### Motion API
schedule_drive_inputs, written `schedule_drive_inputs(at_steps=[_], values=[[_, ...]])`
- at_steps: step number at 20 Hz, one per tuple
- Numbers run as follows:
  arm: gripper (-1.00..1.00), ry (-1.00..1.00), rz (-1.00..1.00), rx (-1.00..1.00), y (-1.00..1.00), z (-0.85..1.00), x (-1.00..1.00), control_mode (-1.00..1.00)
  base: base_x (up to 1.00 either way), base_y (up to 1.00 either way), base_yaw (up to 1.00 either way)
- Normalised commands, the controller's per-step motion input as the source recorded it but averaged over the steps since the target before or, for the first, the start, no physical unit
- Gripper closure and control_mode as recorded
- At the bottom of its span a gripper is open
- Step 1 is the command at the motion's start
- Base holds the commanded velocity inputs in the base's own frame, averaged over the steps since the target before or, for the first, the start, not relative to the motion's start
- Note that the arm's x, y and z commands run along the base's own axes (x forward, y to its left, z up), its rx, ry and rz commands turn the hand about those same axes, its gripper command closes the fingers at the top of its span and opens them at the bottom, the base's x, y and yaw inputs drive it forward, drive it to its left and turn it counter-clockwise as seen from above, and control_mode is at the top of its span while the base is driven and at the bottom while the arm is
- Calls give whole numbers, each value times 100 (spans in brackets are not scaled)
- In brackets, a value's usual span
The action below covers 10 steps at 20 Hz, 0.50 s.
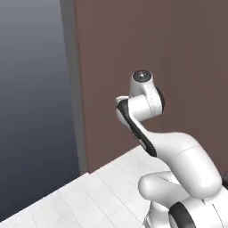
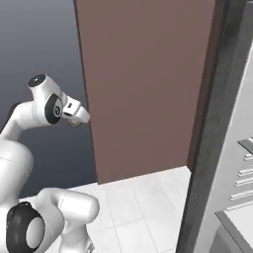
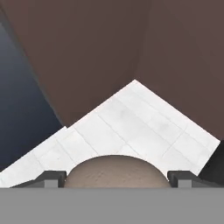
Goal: Pick the egg and butter from the fridge and place them by the bowl for mixing.
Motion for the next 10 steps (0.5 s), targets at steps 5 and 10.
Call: schedule_drive_inputs(at_steps=[5,10], values=[[100,0,0,0,0,0,0,100,11,8,91],[100,0,0,0,0,0,0,100,17,11,86]])
